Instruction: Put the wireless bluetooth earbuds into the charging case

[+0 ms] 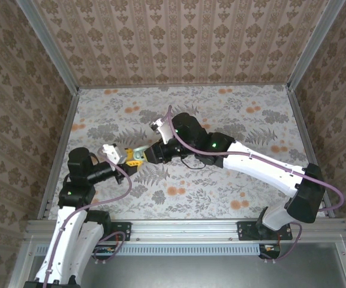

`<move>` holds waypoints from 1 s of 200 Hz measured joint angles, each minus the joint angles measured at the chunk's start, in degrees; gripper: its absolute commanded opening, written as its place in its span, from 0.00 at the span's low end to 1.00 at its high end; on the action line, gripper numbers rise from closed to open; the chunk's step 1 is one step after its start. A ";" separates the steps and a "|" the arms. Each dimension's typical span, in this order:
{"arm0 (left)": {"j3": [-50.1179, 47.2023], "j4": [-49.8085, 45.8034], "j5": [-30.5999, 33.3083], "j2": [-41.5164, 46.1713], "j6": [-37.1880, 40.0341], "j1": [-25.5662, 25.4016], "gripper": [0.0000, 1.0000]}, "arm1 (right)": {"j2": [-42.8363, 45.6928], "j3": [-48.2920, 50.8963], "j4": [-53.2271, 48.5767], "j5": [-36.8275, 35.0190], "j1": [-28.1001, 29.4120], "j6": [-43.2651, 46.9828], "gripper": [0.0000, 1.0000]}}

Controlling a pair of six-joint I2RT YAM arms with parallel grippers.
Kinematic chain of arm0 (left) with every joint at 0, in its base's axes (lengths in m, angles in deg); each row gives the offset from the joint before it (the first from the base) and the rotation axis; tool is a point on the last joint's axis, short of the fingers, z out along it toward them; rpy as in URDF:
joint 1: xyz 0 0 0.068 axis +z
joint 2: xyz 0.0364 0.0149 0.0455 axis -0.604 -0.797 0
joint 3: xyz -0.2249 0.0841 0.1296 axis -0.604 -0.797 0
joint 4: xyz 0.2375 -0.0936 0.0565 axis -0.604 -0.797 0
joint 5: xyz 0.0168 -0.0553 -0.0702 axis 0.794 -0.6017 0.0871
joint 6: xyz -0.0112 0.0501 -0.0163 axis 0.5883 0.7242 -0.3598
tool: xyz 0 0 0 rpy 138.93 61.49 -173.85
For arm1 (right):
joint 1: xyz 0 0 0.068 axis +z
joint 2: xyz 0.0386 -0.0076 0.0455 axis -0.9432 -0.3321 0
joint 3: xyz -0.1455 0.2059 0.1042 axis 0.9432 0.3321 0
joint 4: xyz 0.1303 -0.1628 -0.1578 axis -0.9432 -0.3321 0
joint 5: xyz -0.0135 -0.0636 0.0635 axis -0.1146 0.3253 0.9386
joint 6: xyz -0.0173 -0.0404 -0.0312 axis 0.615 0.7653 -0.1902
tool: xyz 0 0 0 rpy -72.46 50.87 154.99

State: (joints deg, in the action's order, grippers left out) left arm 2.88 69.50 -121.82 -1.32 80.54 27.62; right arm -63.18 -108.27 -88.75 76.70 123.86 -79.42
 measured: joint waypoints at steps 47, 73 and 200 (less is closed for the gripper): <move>-1.14 1.22 -0.37 0.15 -0.02 -0.24 0.00 | -0.33 -0.02 0.42 -0.20 -0.61 -1.11 0.36; -1.62 1.49 -0.07 0.15 -0.04 -1.01 0.00 | -0.33 -0.02 -0.02 -0.17 -0.52 -1.11 0.36; -3.10 2.60 5.42 1.60 3.80 -3.69 0.00 | -5.22 -6.16 -6.45 -1.75 1.38 -0.31 0.36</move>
State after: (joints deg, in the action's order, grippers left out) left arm -0.22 72.10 -116.40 0.28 84.34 23.92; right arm -68.40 -114.43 -95.20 74.95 125.23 -79.73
